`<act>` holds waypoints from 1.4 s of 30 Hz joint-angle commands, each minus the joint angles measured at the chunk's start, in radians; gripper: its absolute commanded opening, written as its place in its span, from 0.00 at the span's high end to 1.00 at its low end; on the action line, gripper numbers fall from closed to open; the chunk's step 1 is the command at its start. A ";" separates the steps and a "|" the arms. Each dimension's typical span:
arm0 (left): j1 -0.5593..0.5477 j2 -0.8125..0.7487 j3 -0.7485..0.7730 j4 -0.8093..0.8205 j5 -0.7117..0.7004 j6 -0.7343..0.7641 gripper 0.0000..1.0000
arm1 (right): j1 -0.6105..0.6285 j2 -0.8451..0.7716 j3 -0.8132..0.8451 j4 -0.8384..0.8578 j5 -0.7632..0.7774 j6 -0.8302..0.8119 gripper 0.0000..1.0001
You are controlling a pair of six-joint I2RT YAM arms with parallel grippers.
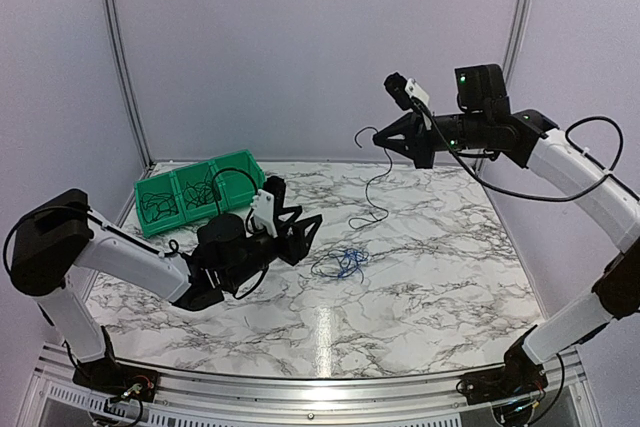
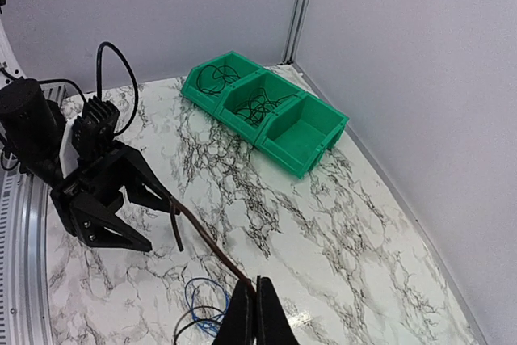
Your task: Untangle the cables
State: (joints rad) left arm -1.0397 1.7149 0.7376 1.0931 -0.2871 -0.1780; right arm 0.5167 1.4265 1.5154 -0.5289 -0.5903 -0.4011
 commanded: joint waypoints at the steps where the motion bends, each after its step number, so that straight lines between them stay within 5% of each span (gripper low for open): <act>1: -0.012 -0.065 -0.013 0.014 0.110 -0.022 0.44 | -0.005 -0.010 -0.045 0.070 -0.060 -0.005 1.00; 14: -0.041 0.115 0.184 0.004 0.164 -0.371 0.41 | -0.004 0.033 -0.122 0.137 -0.116 0.022 1.00; 21: -0.057 0.205 0.264 0.004 0.212 -0.421 0.47 | 0.002 0.043 -0.122 0.147 -0.127 0.028 1.00; 30: -0.057 0.248 0.305 0.004 0.213 -0.423 0.60 | 0.029 0.060 -0.108 0.130 -0.115 0.009 1.00; 42: -0.049 0.235 0.274 0.019 0.182 -0.393 1.00 | 0.030 0.056 -0.134 0.148 -0.096 0.011 1.00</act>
State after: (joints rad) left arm -1.0912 1.9575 1.0187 1.0882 -0.0902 -0.5930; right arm 0.5430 1.4826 1.3865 -0.4107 -0.6979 -0.3923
